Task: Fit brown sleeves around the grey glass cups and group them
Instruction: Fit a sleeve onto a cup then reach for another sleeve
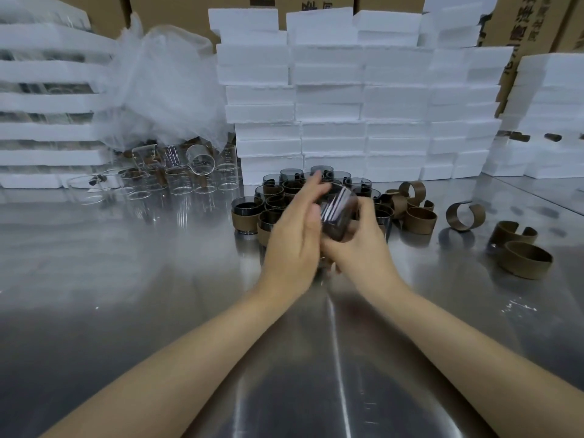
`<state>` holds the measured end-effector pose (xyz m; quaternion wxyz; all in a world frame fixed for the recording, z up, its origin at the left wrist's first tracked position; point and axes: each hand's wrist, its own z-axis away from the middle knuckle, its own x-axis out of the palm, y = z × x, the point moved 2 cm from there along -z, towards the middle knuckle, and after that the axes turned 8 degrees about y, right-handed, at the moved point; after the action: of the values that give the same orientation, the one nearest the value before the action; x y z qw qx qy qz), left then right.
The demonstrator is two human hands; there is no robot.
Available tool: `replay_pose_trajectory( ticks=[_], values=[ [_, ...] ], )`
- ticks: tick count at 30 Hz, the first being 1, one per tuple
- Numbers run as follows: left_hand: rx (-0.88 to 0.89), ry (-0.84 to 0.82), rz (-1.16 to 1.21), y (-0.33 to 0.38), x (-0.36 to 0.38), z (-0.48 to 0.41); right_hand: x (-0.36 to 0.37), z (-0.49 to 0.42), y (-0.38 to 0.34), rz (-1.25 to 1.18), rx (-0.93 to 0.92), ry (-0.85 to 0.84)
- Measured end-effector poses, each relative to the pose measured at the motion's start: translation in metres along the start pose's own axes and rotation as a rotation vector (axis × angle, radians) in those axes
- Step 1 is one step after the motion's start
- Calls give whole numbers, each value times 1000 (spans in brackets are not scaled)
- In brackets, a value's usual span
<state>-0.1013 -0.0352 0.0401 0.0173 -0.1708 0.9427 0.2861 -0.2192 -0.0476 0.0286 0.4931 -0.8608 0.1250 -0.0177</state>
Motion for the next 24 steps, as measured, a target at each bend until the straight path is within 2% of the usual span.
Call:
replay_pose_trajectory(
  ticks=[3, 5, 7, 9, 14, 18, 24],
  values=[
    [473, -172, -425, 9, 10, 8, -7, -6, 3, 84, -47, 119],
    [514, -185, -575, 12, 12, 9, -7, -6, 2, 106, -55, 129],
    [449, -153, -597, 14, 10, 7, -7, -5, -4, 257, -131, 30],
    [351, -139, -550, 15, 7, 7, -9, -4, -6, 332, -185, -39],
    [-85, -84, -332, 9, 2, 3, -8, 3, -11, 322, -195, -190],
    [-455, -59, 26, 1, -2, -4, -5, 6, -9, 330, -179, -253],
    [-1020, -109, 566, -4, -2, -9, -6, 12, -13, 110, -57, -327]
  ],
)
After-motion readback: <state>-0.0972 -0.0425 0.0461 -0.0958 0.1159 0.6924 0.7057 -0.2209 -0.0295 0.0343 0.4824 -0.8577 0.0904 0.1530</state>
